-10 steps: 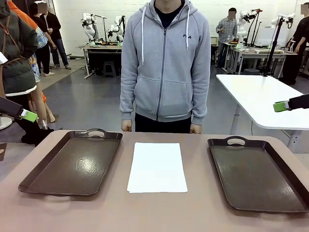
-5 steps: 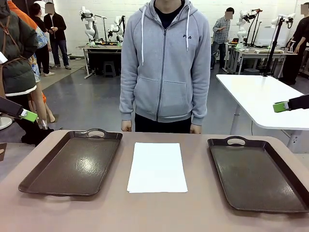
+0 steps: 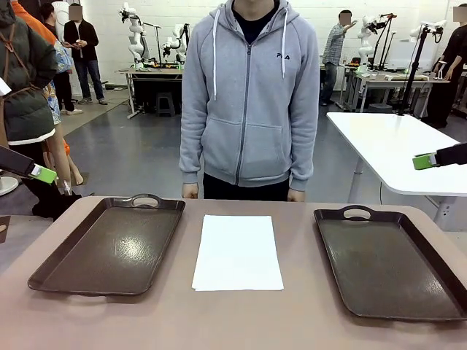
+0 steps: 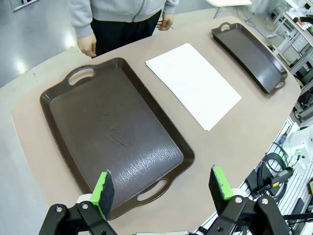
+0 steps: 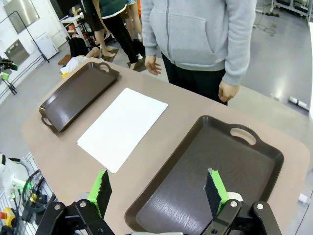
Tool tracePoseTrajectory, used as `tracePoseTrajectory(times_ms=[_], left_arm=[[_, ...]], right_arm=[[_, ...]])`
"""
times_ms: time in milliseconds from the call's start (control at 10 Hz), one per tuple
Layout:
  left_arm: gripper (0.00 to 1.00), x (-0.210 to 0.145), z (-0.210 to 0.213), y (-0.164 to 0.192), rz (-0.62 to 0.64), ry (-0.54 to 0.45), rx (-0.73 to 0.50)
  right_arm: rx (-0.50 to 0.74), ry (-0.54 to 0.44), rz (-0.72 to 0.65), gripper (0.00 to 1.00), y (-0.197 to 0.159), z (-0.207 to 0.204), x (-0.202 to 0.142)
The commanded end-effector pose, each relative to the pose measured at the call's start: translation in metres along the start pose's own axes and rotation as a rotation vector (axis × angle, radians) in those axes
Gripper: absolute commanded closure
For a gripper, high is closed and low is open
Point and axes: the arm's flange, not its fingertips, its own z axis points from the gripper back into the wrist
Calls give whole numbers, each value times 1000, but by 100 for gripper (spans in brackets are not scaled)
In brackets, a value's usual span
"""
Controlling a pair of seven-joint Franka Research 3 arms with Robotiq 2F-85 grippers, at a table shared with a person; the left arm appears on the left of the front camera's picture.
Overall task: Sort the A4 documents.
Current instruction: Receive the A4 Paper.
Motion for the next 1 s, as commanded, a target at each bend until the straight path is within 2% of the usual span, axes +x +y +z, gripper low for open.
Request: tracePoseTrajectory(times_ms=[0, 100, 900], left_arm=[[0, 0, 0, 0, -1, 1, 1], [0, 0, 0, 0, -1, 1, 1], [0, 0, 0, 0, -1, 1, 1]], right_arm=[[2, -28, -13, 0, 19, -16, -41], [0, 0, 0, 0, 0, 0, 0], [0, 0, 0, 0, 0, 0, 0]])
